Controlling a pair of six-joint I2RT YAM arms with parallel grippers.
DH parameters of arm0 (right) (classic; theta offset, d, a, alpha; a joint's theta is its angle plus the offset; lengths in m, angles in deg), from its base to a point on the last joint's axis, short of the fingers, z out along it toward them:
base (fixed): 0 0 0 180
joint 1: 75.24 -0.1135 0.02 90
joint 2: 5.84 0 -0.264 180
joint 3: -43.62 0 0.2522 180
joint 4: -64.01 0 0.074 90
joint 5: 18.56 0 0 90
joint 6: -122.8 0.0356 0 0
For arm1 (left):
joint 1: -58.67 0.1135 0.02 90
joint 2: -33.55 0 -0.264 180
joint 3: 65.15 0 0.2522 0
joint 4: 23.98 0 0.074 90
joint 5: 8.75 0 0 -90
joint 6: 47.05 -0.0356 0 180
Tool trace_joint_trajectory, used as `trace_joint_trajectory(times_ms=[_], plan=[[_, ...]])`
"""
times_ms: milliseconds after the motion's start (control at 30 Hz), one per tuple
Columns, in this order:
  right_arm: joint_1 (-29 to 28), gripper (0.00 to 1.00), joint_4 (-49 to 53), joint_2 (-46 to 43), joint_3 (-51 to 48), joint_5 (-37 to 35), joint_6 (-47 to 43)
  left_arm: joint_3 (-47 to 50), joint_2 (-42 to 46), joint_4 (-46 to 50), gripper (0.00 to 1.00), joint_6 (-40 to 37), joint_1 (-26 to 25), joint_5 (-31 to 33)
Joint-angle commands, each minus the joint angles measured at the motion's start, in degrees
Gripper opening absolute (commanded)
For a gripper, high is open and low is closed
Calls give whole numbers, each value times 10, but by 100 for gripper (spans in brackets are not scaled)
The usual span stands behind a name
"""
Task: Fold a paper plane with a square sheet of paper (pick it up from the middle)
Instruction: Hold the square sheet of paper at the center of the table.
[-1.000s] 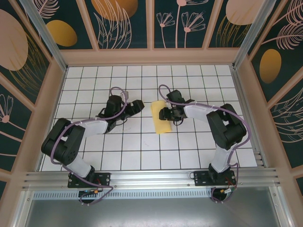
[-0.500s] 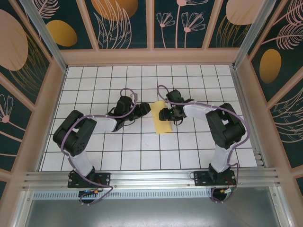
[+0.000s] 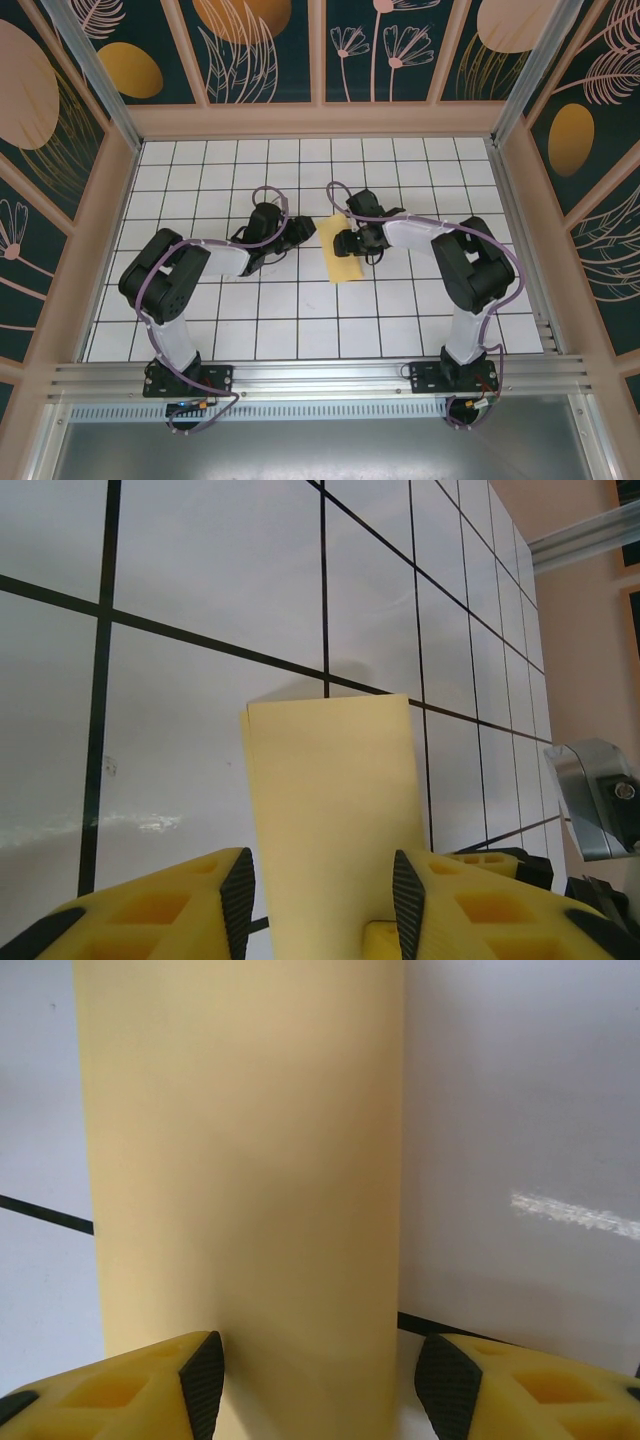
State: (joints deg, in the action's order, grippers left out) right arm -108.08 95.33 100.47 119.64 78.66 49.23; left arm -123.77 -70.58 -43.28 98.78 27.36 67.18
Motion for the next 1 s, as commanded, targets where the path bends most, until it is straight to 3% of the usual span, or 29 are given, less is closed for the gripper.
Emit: trace_joint_trajectory(times_ms=[0,700,967], plan=[[-1,61,33,68,-23,-45,-17,-17,-9,6,43,2,-2,19],[-5,60,38,87,-21,-55,-26,-56,-56,12,28,-3,-2,-37],[-3,58,39,92,-19,-56,-18,-45,-39,27,27,-5,-2,4]])
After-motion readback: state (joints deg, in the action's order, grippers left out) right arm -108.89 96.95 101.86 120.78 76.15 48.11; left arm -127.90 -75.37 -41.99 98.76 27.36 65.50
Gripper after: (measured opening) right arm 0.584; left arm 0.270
